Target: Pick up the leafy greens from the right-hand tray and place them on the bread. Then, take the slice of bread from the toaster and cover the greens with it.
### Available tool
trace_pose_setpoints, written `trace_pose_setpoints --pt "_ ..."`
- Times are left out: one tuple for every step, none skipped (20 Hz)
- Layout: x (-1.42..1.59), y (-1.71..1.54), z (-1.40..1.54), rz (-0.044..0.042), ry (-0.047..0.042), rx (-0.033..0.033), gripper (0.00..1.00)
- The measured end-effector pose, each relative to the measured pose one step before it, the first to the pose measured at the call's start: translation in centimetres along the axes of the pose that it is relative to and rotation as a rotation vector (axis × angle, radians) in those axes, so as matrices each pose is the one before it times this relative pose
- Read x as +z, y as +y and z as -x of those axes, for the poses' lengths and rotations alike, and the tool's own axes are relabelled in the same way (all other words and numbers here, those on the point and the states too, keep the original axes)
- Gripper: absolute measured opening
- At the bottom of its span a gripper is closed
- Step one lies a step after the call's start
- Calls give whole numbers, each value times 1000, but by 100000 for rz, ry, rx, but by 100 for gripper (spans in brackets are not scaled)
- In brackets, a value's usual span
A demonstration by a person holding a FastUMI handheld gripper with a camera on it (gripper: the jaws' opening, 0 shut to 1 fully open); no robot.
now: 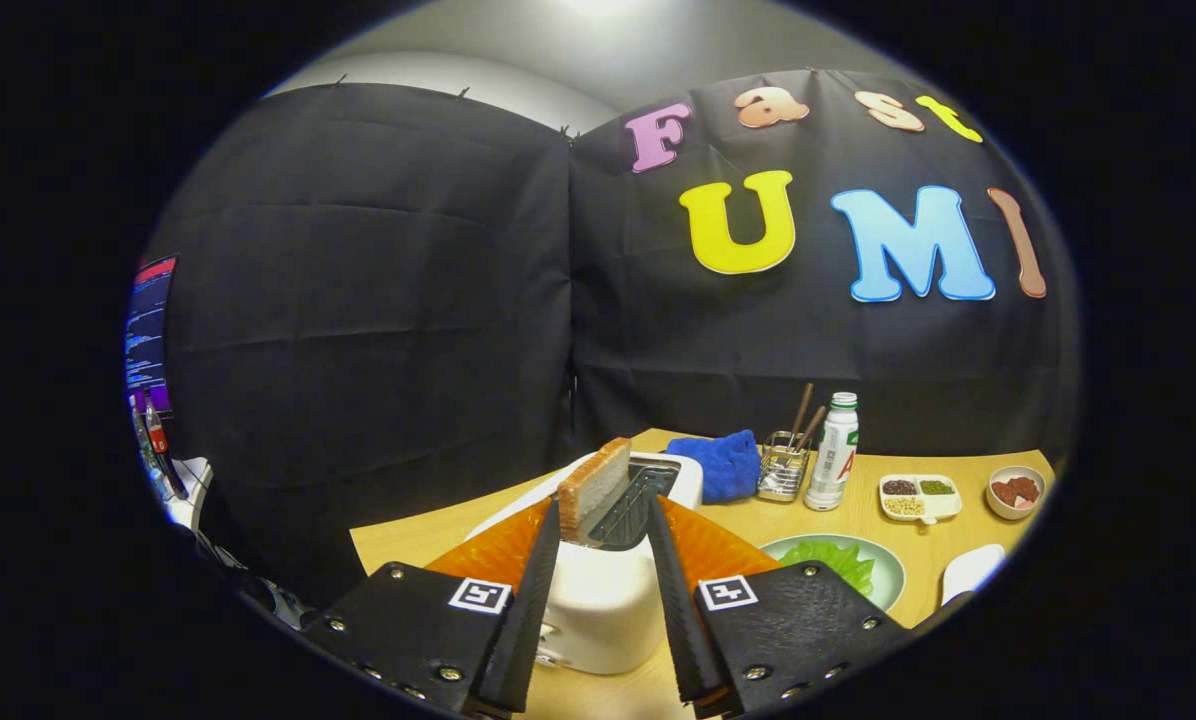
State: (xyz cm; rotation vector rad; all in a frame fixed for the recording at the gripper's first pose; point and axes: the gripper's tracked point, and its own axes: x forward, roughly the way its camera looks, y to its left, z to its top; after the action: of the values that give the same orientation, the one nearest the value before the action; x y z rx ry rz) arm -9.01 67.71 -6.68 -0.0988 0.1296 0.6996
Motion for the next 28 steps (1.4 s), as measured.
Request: trace_pose_setpoints --pt "-219 20 -531 -567 344 -39 54" --pt "56 197 -346 39 169 -310 54" --pt "-27 309 -605 459 216 -370 54" --pt "3 291 -539 620 313 -462 54" --pt "-126 377 -530 317 159 24 54" --pt "-105 337 -511 397 301 -518 54" --pt "-132 80 -278 455 506 -1702 54" --pt "-193 22 -494 546 197 -1910 54" --pt "-37 -161 -459 591 -409 -1993 54" --pt "106 -45 -469 357 -755 -1805 54" --pt "61 -196 -515 266 -738 -2117 54" --pt "-8 -469 -416 1022 -217 -3624 54" --pt "-228 -192 -516 1486 92 -2053 54" --pt "208 136 -277 -516 547 916 48" --pt "-194 552 -439 -1755 -3 935 32" --pt "39 482 -9 -1389 137 1565 16" --pt "25 -270 68 498 346 -195 12" --pt "92 -95 93 94 -40 108 12" --pt "-10 -217 -114 -846 -108 -493 12" --pt "40 95 -129 806 413 177 4" --pt "-17 -12 -90 -175 -171 62 4" --pt "-123 59 -57 -1023 400 792 4" --pt "62 -112 4 -740 339 141 4" --pt "113 32 71 -1610 156 654 4" --pt "-65 -81 -83 -1238 194 495 4" --pt "111 -44 44 -463 25 592 4" --pt "120 -117 -11 12 -106 178 4" --pt "83 114 85 154 434 171 3"
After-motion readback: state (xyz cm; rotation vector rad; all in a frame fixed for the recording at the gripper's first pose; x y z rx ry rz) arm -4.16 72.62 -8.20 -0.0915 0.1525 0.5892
